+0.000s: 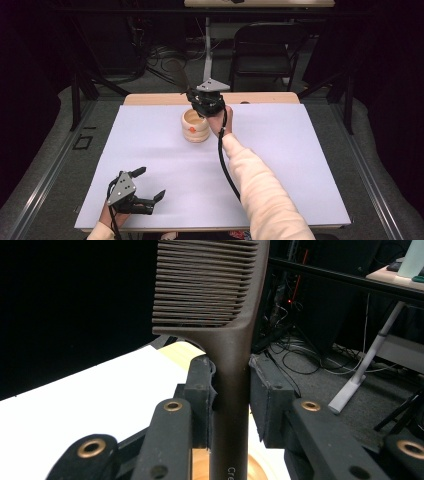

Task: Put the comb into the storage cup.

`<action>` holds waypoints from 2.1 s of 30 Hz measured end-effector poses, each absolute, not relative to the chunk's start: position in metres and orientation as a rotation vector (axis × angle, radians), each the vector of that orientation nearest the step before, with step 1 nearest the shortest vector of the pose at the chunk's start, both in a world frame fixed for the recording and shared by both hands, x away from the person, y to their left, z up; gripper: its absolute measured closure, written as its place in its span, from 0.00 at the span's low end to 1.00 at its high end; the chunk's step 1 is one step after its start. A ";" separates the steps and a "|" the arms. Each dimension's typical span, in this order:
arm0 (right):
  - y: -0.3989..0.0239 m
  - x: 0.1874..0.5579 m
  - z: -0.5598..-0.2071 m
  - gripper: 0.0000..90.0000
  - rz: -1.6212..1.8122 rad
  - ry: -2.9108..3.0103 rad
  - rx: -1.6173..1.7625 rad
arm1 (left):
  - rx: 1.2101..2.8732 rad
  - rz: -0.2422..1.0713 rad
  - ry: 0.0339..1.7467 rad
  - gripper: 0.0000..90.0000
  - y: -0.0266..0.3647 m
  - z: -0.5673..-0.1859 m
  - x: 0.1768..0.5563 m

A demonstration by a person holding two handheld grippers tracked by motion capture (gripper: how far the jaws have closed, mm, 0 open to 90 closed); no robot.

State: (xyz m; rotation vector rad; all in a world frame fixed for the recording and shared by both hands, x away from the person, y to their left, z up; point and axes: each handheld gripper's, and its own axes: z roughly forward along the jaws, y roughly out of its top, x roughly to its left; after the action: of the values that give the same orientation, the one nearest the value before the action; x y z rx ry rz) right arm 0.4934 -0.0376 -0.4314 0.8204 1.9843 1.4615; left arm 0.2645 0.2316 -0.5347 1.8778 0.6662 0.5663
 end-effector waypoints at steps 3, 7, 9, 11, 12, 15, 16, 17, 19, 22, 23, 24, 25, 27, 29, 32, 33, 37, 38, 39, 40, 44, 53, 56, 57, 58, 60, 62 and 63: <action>-0.036 0.495 -0.434 0.80 1.467 1.981 0.827 | 1.878 0.567 0.665 0.02 0.231 -0.535 0.264; -0.036 0.497 -0.438 0.80 1.467 1.977 0.833 | 1.878 0.568 0.665 0.02 0.231 -0.535 0.264; -0.035 0.498 -0.439 0.80 1.470 1.978 0.835 | 1.879 0.568 0.664 0.02 0.231 -0.535 0.264; -0.035 0.499 -0.441 0.80 1.468 1.974 0.837 | 1.879 0.568 0.664 0.02 0.231 -0.535 0.264; -0.034 0.500 -0.442 0.80 1.471 1.973 0.841 | 1.879 0.568 0.664 0.02 0.231 -0.535 0.264; -0.032 0.502 -0.445 0.80 1.465 1.977 0.841 | 1.878 0.568 0.664 0.02 0.231 -0.535 0.264; -0.032 0.502 -0.446 0.80 1.463 1.979 0.842 | 1.878 0.568 0.664 0.02 0.231 -0.535 0.264; -0.031 0.503 -0.447 0.80 1.462 1.980 0.841 | 1.879 0.568 0.663 0.02 0.231 -0.535 0.264; -0.030 0.503 -0.449 0.80 1.460 1.982 0.842 | 1.879 0.569 0.662 0.02 0.231 -0.535 0.264; -0.028 0.504 -0.451 0.80 1.459 1.986 0.840 | 1.877 0.568 0.663 0.02 0.231 -0.535 0.264; -0.027 0.504 -0.452 0.80 1.458 1.990 0.844 | 1.878 0.568 0.662 0.02 0.231 -0.535 0.264; -0.027 0.505 -0.452 0.80 1.455 1.991 0.838 | 1.879 0.569 0.662 0.02 0.231 -0.535 0.264; -0.026 0.505 -0.453 0.80 1.455 1.994 0.838 | 1.879 0.569 0.662 0.02 0.231 -0.535 0.264; -0.026 0.505 -0.454 0.80 1.451 1.999 0.836 | 1.879 0.569 0.661 0.02 0.231 -0.535 0.264; -0.025 0.505 -0.455 0.80 1.450 2.002 0.838 | 1.879 0.569 0.661 0.02 0.231 -0.535 0.264; -0.024 0.506 -0.457 0.80 1.451 2.007 0.843 | 1.878 0.567 0.661 0.02 0.231 -0.535 0.264; -0.024 0.506 -0.458 0.80 1.449 2.006 0.843 | 1.879 0.569 0.661 0.02 0.231 -0.535 0.264; -0.023 0.506 -0.460 0.80 1.443 2.015 0.844 | 1.879 0.568 0.660 0.02 0.231 -0.535 0.264; -0.023 0.506 -0.461 0.80 1.441 2.015 0.845 | 1.880 0.569 0.660 0.02 0.231 -0.535 0.264; -0.023 0.506 -0.462 0.80 1.440 2.016 0.842 | 1.879 0.568 0.661 0.02 0.231 -0.535 0.264; -0.022 0.506 -0.462 0.80 1.439 2.021 0.843 | 1.880 0.569 0.660 0.02 0.231 -0.535 0.264; -0.021 0.506 -0.465 0.80 1.436 2.029 0.848 | 1.880 0.569 0.660 0.02 0.231 -0.534 0.264; -0.021 0.507 -0.469 0.80 1.428 2.042 0.843 | 1.881 0.569 0.660 0.02 0.231 -0.534 0.264; -0.021 0.507 -0.471 0.80 1.423 2.047 0.844 | 1.880 0.568 0.661 0.02 0.231 -0.534 0.264; -0.021 0.507 -0.471 0.80 1.422 2.048 0.841 | 1.881 0.570 0.660 0.02 0.231 -0.534 0.264; -0.021 0.507 -0.472 0.80 1.418 2.050 0.843 | 1.881 0.570 0.660 0.02 0.231 -0.534 0.264; -0.021 0.507 -0.473 0.80 1.415 2.056 0.845 | 1.881 0.569 0.661 0.02 0.231 -0.534 0.264; -0.021 0.507 -0.474 0.80 1.415 2.052 0.844 | 1.881 0.569 0.661 0.02 0.231 -0.534 0.264; -0.022 0.507 -0.474 0.80 1.413 2.054 0.845 | 1.881 0.569 0.661 0.02 0.231 -0.534 0.264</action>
State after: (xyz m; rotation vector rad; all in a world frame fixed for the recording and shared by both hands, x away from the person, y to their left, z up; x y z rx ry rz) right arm 0.5073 -0.0215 -0.4740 0.8454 2.0543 1.4129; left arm 0.2639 0.2310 -0.5344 1.8813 0.6608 0.5690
